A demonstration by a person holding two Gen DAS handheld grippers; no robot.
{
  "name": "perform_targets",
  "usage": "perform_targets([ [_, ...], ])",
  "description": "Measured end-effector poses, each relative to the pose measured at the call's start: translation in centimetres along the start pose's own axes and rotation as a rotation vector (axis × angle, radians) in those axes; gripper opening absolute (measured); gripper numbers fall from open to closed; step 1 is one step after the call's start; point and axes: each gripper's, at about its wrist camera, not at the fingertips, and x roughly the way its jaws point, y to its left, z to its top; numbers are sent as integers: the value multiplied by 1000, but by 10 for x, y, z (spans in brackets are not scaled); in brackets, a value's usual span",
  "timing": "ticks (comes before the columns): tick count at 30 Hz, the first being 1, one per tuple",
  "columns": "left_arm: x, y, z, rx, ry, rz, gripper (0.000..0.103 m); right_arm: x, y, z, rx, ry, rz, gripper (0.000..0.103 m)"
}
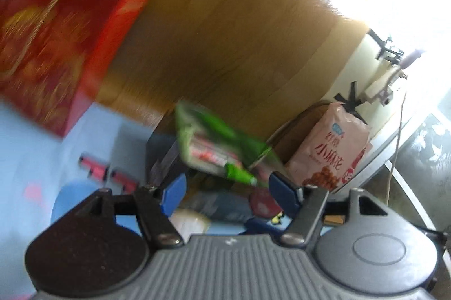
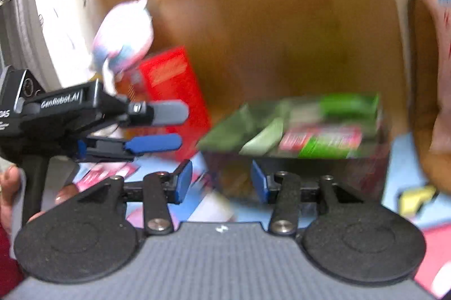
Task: Organize snacks
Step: 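Carry the green packet toward the black box, then close the left tool on the white plastic cup beside the box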
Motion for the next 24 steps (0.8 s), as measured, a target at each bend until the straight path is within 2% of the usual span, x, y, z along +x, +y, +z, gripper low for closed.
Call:
perform_targets([
  [3, 7, 20, -15, -105, 30, -7, 67, 20, 9, -15, 35, 91, -7, 50],
  [6, 14, 27, -23, -109, 42, 20, 65, 32, 9, -19, 98, 131, 3, 50],
  [12, 26, 29, -26, -86, 79, -19, 65, 34, 1, -27, 141, 138, -40, 48],
  [17, 38, 29, -30, -66, 102, 5, 61, 50, 7, -26, 115, 115, -61, 44],
  [24, 42, 22, -37, 14, 125, 47, 57, 48, 17, -30, 45, 95, -84, 42],
])
